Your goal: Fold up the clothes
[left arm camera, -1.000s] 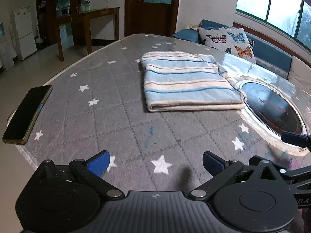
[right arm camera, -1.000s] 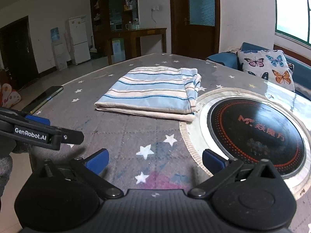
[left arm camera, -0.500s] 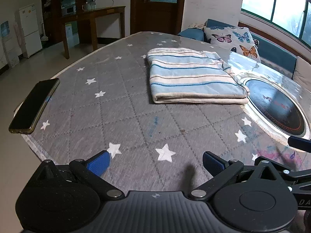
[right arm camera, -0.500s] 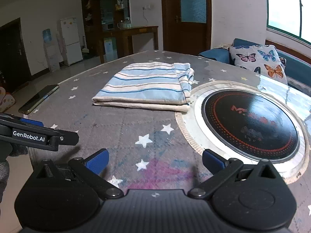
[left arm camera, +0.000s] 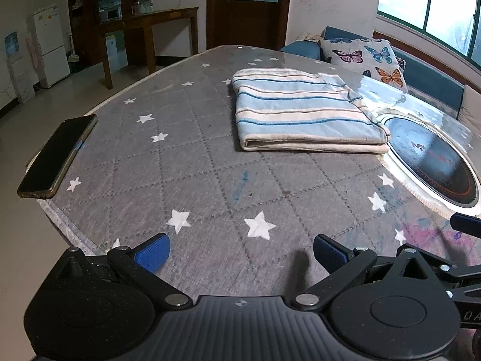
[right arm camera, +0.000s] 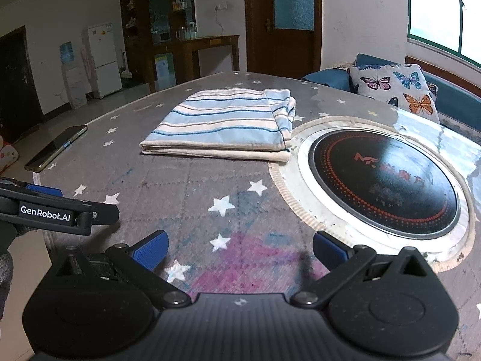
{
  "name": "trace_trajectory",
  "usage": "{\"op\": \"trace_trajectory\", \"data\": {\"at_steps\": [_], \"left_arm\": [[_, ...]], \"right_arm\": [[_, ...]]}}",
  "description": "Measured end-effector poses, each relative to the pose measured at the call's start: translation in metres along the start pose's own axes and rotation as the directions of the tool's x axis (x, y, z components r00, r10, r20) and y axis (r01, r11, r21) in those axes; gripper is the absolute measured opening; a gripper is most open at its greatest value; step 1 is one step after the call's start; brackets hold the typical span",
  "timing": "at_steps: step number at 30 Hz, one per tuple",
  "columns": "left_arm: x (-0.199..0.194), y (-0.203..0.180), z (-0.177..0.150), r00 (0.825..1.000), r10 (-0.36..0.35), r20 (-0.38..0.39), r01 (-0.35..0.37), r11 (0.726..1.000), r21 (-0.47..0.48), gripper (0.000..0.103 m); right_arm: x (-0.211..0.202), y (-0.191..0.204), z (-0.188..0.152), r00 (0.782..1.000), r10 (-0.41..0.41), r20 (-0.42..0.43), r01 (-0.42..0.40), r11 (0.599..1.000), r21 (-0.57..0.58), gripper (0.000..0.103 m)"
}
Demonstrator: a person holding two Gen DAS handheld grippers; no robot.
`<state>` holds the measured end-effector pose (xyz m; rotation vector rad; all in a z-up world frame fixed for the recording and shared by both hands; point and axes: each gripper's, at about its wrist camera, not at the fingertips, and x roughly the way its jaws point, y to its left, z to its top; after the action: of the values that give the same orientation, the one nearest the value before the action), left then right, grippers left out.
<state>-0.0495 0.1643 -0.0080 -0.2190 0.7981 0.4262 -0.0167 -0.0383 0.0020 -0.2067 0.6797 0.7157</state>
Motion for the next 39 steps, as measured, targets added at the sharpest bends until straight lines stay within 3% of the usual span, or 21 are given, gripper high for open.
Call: {"op": "trace_trajectory", "data": {"at_steps": [39], "left_arm": [[-0.002, -0.016, -0.004, 0.999, 0.042, -0.006, -0.041, 0.998, 0.05, 0.103]], "right_arm": [[-0.002, -0.002, -0.008, 0.999, -0.011, -0.035, 0.013, 0.999, 0.052, 0.103]]}}
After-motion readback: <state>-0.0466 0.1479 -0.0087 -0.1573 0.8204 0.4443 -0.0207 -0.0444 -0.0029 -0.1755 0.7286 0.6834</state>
